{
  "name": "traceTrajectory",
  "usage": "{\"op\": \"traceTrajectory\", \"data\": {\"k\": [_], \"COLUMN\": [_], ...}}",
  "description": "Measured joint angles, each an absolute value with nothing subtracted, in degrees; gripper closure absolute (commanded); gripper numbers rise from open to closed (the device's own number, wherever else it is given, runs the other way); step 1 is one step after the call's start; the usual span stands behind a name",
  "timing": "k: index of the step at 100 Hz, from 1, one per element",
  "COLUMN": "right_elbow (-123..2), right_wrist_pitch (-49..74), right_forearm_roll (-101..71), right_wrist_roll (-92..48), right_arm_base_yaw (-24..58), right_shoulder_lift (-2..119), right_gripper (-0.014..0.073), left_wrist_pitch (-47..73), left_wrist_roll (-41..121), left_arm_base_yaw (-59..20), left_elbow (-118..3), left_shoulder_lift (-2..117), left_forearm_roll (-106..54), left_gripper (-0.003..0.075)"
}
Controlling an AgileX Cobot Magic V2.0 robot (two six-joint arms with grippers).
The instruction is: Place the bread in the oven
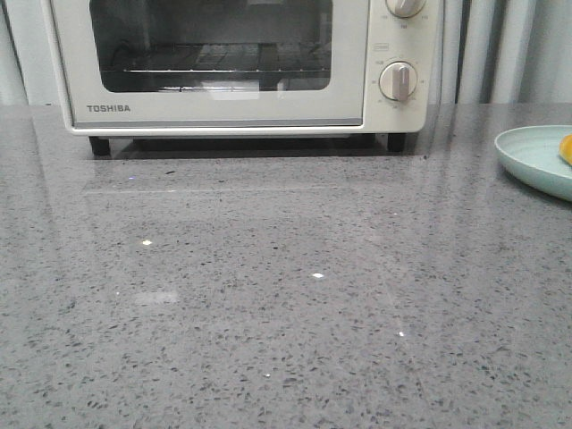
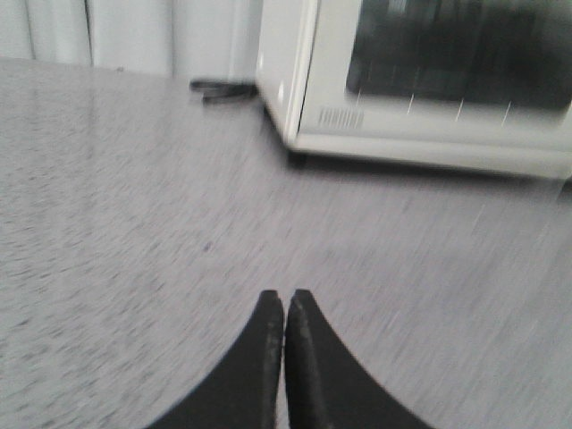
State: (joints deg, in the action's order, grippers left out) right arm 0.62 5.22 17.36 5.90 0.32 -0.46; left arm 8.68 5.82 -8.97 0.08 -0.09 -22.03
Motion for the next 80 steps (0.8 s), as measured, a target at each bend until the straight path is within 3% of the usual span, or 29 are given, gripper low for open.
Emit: {"op": "traceTrajectory", "data": {"k": [19, 35, 54, 68, 80], "right_elbow": [0.62, 0.62, 0.39, -5.08, -11.69], "right_wrist_pitch": [-16.70, -7.31, -6.22, 1.48, 6.73], "right_forearm_roll": [12.26, -10.23, -16.59, -16.40, -12.07], "right_wrist_roll": [9.10, 13.17, 13.71, 13.81, 13.81], "right_arm_base_yaw": [0.32, 0.32, 0.24, 0.24, 0.24], "right_shoulder_lift": [-0.46, -0.63, -0.72, 1.97, 8.09], "right_gripper": [0.0641, 0.0641, 0.0641, 0.0641, 0.0641], "left_wrist_pitch": [0.00, -2.92, -6.42, -1.99, 3.71], "left_wrist_roll": [5.82, 5.82, 5.82, 5.82, 5.82], "left_arm_base_yaw": [-8.97, -8.97, -8.97, -8.97, -8.97], "left_elbow": [0.08, 0.08, -0.04, -4.81, -15.35], "left_shoulder_lift": [-0.09, -0.09, -0.09, 2.15, 10.87], "left_forearm_roll": [-44.38, -53.12, -54.21, -42.43, -28.45], "left_gripper": [0.0741, 0.0741, 0.0741, 0.0741, 0.0741]}}
